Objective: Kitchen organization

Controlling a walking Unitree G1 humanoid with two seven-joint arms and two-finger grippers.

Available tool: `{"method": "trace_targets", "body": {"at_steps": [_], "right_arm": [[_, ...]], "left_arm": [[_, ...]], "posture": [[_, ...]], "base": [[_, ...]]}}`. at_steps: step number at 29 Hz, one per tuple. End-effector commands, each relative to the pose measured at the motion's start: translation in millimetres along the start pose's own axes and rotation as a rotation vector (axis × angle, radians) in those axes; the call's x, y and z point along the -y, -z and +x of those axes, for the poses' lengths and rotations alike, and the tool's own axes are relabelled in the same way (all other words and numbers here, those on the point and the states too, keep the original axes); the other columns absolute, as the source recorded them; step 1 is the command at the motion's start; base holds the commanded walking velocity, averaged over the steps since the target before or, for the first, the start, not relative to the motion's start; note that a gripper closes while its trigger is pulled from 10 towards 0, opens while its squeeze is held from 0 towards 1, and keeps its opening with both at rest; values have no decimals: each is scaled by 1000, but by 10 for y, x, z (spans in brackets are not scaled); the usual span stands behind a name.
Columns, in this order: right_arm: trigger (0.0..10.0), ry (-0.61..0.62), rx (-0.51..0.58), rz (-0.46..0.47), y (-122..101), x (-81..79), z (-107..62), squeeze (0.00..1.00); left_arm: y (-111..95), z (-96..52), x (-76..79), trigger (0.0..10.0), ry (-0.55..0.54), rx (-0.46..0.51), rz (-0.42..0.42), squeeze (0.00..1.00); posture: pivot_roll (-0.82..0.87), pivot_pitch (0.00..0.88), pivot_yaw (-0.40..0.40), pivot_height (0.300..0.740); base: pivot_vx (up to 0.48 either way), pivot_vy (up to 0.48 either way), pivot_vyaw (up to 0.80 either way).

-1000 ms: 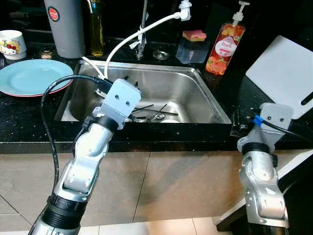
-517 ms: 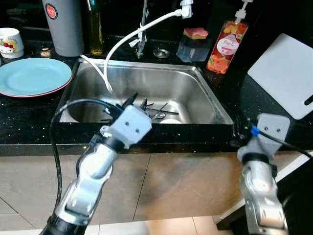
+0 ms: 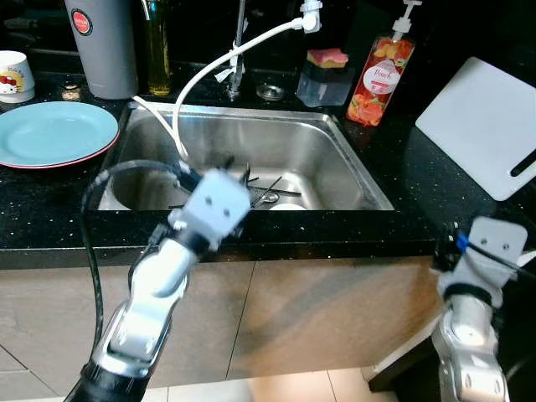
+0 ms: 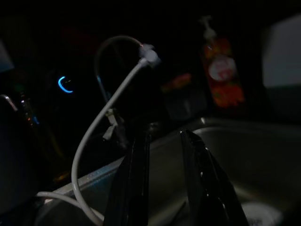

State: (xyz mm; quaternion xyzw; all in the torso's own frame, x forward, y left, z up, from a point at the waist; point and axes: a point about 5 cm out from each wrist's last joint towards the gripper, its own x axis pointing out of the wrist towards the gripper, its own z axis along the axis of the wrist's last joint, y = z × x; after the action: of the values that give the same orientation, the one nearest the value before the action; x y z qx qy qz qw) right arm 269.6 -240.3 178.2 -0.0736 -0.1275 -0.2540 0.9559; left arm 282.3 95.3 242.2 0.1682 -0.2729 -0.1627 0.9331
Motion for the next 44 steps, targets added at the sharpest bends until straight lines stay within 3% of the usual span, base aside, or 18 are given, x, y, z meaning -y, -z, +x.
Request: {"method": "trace_targets", "body": {"at_steps": [1,7,11,14,17,18,19,21,30,44], "right_arm": [[10000,-24,37,46,-130,-74,49,0],[10000,-82,88,133,-331,-316,154,0],[10000,-188,109,191,-461,-582,178,0],[10000,-309,33,183,-429,-850,148,0],[10000,-351,20,196,-428,-940,113,0],[10000,-351,20,196,-428,-940,113,0],[10000,-363,20,208,-446,-977,99,0],[10000,-364,23,220,-463,-989,100,0],[10000,-374,42,247,-560,-1041,149,0],[10000,-359,30,245,-525,-1006,145,0]], "left_arm": [[-37,79,-20,10000,-35,2,-54,0],[-81,196,-76,10000,-84,20,-100,0],[-87,294,-142,10000,-152,-13,-213,0],[-80,381,-269,10000,-231,-49,-282,0],[-87,414,-361,10000,-261,-51,-276,0],[-87,414,-361,10000,-261,-51,-276,0],[-109,434,-441,10000,-261,-37,-200,0],[-113,435,-468,10000,-261,-31,-182,0],[-103,404,-434,10000,-269,-50,-191,0],[-109,418,-387,10000,-251,-50,-186,0]], "posture": [[177,11,-119,740],[176,11,-119,740],[171,15,-115,740],[176,10,-115,740],[182,12,-117,740],[182,12,-117,740],[187,19,-126,740],[191,22,-131,740],[195,21,-137,740],[193,25,-132,740]], "base": [[0,0,0],[0,0,0],[0,0,0],[0,0,0],[0,0,0],[0,0,0],[0,0,0],[0,0,0],[0,0,0],[0,0,0]]}}
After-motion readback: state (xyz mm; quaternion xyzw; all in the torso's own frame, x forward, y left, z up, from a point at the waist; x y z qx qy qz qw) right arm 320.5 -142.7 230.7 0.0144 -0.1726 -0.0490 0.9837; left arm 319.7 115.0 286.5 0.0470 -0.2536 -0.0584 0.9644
